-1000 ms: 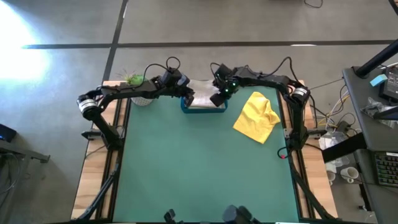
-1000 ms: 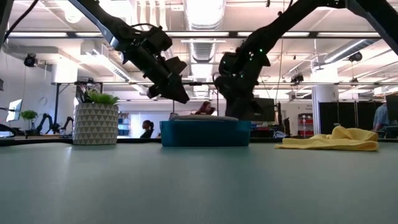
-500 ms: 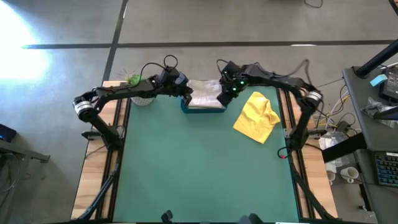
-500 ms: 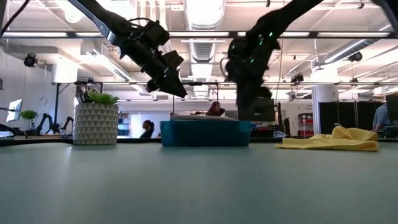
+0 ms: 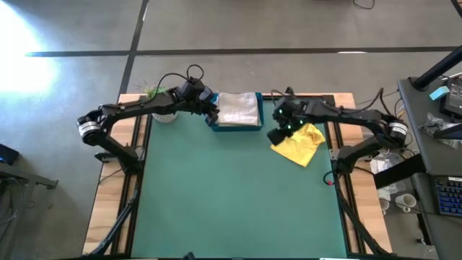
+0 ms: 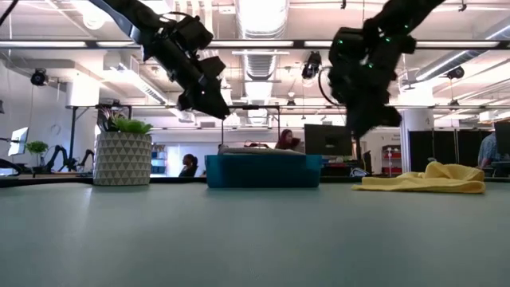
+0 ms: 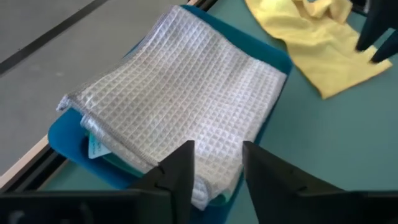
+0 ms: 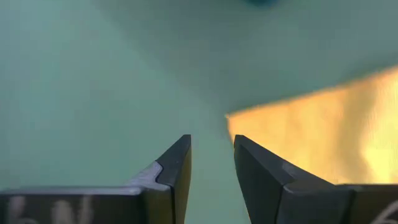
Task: Fold microfiber towels
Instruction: Fold the yellow microfiber towel
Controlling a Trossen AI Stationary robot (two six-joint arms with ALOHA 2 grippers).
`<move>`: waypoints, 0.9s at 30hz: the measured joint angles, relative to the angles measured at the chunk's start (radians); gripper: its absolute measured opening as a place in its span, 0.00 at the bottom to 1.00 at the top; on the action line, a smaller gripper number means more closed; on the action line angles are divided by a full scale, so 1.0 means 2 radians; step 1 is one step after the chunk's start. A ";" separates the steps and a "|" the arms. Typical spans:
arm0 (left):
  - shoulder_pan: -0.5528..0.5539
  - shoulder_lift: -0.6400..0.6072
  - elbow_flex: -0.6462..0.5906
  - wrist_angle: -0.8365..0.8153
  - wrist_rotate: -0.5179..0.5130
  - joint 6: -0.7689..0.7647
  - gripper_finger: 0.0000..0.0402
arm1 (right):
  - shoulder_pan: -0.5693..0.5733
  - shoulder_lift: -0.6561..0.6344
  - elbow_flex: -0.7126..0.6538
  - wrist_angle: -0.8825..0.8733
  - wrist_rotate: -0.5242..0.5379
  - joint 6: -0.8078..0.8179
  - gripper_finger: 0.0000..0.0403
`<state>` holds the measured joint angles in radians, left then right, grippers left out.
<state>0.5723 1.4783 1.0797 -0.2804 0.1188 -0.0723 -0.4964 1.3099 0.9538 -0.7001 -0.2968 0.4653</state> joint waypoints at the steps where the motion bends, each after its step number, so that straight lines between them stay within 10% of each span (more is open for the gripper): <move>1: -0.002 -0.002 0.000 0.000 0.000 0.000 0.31 | 0.006 -0.002 -0.012 0.001 0.013 0.012 0.28; 27: -0.089 -0.065 -0.004 -0.122 0.000 0.008 0.37 | 0.147 0.138 -0.072 0.089 0.205 0.234 0.28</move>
<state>0.3950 1.3488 1.0709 -0.5248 0.1192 -0.0553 -0.2028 1.5860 0.8099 -0.5218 0.1141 0.9342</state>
